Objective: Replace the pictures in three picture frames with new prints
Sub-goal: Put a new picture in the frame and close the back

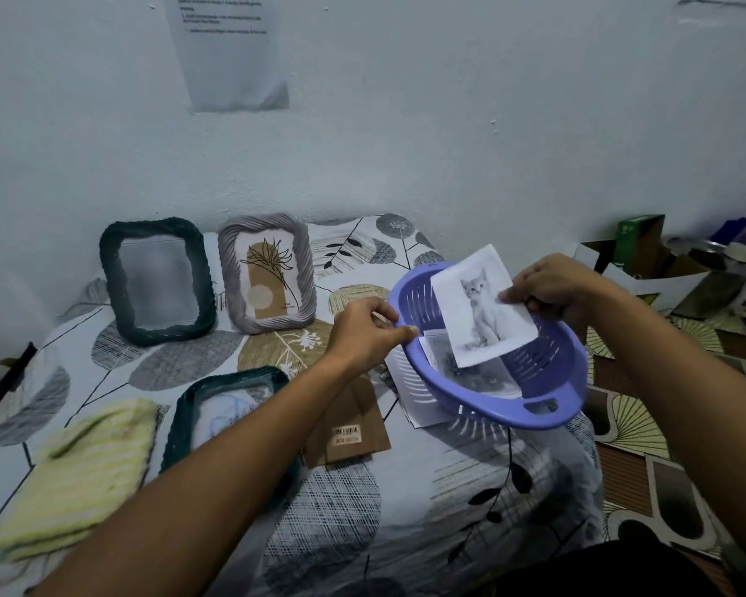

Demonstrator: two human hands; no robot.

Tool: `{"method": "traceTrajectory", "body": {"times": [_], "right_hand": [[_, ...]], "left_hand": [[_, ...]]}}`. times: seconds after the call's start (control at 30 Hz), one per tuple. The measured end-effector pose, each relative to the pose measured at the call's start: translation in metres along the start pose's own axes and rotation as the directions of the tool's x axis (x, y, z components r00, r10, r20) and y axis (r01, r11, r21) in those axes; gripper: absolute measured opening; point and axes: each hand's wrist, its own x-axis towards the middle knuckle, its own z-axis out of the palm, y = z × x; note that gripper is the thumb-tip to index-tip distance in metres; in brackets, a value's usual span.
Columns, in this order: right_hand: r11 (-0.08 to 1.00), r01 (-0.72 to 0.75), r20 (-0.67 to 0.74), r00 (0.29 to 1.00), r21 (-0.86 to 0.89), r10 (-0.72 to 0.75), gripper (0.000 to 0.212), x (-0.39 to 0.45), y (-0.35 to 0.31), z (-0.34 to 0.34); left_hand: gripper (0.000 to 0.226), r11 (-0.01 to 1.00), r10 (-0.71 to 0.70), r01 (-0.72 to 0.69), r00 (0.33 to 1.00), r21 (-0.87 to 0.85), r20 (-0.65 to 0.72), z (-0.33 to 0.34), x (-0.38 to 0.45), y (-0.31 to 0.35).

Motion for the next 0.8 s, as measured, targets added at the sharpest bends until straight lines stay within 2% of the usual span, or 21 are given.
{"method": "traceTrajectory", "body": {"times": [0.13,0.23,0.33,0.43,0.5,0.53,0.6,0.67,0.8], "right_hand": [[0.981,0.035,0.023,0.999,0.193,-0.040,0.030,-0.010,-0.016,-0.008],[0.960,0.065,0.054,0.995,0.274,-0.083,0.034,-0.021,-0.034,0.002],[0.946,0.122,0.060,0.987,0.301,-0.146,0.033,-0.035,-0.055,0.030],[0.934,0.239,0.039,0.965,0.265,-0.258,0.028,-0.055,-0.074,0.070],[0.912,0.361,-0.001,0.930,0.193,-0.367,0.026,-0.069,-0.085,0.100],[0.890,0.437,-0.032,0.899,0.129,-0.437,0.025,-0.076,-0.090,0.115],[0.823,0.568,-0.092,0.819,-0.011,-0.567,0.023,-0.089,-0.097,0.146],[0.765,0.633,-0.097,0.760,-0.115,-0.643,0.023,-0.101,-0.101,0.171],[0.699,0.698,-0.015,0.706,-0.156,-0.708,0.025,-0.117,-0.105,0.210]], "left_hand": [[0.013,0.998,0.023,-0.025,0.999,-0.055,-0.034,-0.012,-0.006,0.013],[0.012,0.987,0.064,-0.076,0.994,-0.141,-0.089,-0.027,-0.012,0.027],[0.011,0.974,0.202,-0.222,0.940,-0.045,-0.276,-0.046,-0.016,0.034],[0.012,0.958,0.270,-0.288,0.911,-0.012,-0.312,-0.066,-0.025,0.046],[0.014,0.975,0.189,-0.214,0.941,-0.062,-0.281,-0.075,-0.033,0.054],[0.019,0.978,0.097,-0.140,0.962,-0.156,-0.254,-0.081,-0.036,0.057],[0.026,0.912,-0.103,0.033,0.983,-0.408,-0.151,-0.092,-0.042,0.059],[0.027,0.833,-0.203,0.127,0.975,-0.538,-0.085,-0.104,-0.046,0.054],[0.021,0.789,-0.328,0.158,0.925,-0.593,-0.190,-0.129,-0.049,0.026]]}}
